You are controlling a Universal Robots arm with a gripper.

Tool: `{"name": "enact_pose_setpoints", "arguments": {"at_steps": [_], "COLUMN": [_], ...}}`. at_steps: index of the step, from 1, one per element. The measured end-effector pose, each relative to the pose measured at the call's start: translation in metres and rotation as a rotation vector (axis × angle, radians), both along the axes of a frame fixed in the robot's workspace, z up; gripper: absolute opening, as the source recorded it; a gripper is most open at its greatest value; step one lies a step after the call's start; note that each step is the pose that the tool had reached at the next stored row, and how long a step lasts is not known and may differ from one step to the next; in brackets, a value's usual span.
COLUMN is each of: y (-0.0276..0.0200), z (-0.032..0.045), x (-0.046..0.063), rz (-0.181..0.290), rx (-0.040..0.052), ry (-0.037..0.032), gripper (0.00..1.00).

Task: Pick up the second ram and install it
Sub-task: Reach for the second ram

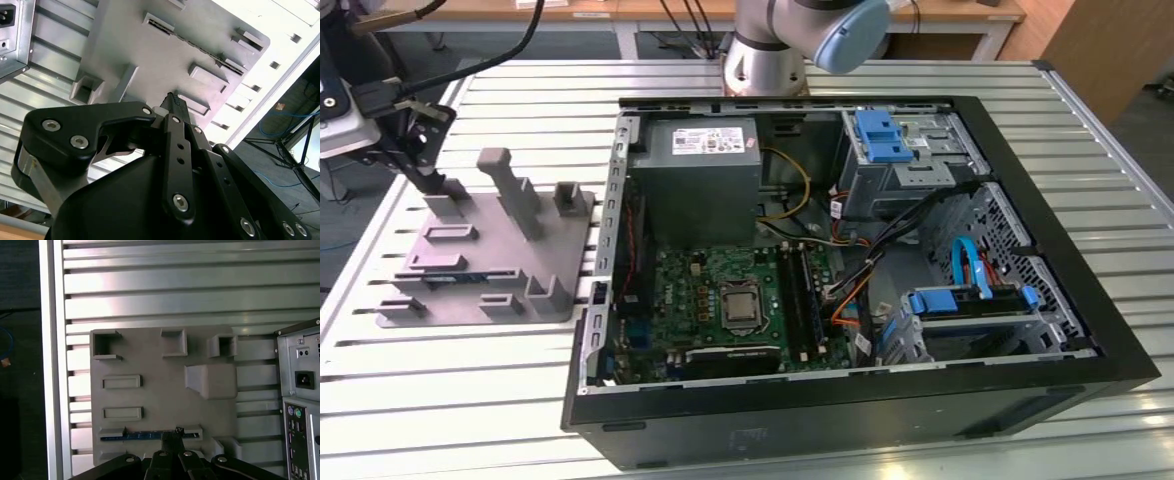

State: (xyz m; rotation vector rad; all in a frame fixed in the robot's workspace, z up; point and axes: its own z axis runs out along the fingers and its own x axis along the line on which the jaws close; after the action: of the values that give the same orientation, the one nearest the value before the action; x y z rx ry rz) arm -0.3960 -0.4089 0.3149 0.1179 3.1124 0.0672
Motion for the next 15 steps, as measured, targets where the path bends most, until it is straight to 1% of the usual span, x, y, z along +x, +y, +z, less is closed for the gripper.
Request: {"name": "enact_pose_setpoints", "arguments": {"at_steps": [10, 15], "y": [-0.0015, -0.0021], "z": [-0.0080, -0.0140], "x": [-0.010, -0.014], "rz": [0.000, 0.000], "rx": [0.0001, 0.0001], "ry": [-0.0002, -0.0001], "gripper": [0.10, 0.10]}}
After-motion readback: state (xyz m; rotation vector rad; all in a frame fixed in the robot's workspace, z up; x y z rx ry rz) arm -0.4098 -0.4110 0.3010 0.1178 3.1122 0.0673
